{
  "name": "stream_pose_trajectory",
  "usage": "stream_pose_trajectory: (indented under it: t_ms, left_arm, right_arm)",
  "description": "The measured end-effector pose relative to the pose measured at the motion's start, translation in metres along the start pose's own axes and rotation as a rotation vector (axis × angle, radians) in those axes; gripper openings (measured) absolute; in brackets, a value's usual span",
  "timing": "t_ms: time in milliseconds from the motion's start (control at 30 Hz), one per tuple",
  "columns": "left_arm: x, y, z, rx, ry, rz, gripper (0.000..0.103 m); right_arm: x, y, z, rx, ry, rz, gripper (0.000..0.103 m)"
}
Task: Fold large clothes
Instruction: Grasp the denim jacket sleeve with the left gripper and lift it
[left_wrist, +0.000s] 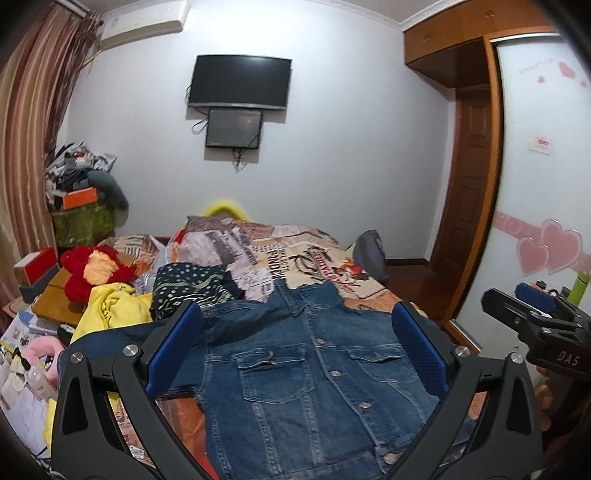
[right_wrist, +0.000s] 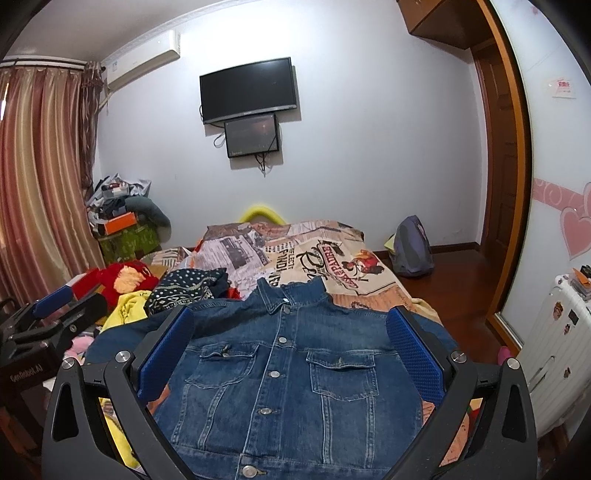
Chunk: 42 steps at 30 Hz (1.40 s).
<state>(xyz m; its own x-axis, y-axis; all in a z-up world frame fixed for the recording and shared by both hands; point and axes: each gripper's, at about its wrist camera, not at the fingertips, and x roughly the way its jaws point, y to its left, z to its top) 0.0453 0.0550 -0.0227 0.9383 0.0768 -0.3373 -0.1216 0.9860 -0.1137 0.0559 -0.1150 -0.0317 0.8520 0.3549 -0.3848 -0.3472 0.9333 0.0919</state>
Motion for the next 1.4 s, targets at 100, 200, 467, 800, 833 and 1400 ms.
stream_pose_trajectory:
  t_ms: [100,200,467,800,833,1400]
  left_arm:
    - [0.016,0.022,0.001,-0.013,0.01,0.072,0.103]
    - [0.032,0.047,0.0,-0.038,0.024,0.152,0.103]
    - [0.072,0.15,-0.025,-0.145,0.093,0.373,0.103]
    - [0.094,0.298,-0.104,-0.515,0.282,0.454,0.103]
    - [0.097,0.308,-0.112,-0.554,0.308,0.448,0.103]
    - [0.13,0.418,-0.202,-1.068,0.33,0.259,0.078]
  right_arm:
    - [0.016,0.0,0.001,-0.006,0.026,-0.004,0.103]
    - [0.035,-0.001,0.002,-0.013,0.055,-0.011,0.103]
    - [0.087,-0.006,-0.002,-0.049,0.146,-0.067,0.103]
    - [0.149,-0.009,-0.022,-0.052,0.306,-0.137,0.103]
    - [0.153,-0.008,-0.025,-0.057,0.321,-0.142,0.103]
    - [0.194,0.0,-0.043,-0.085,0.445,-0.124,0.103]
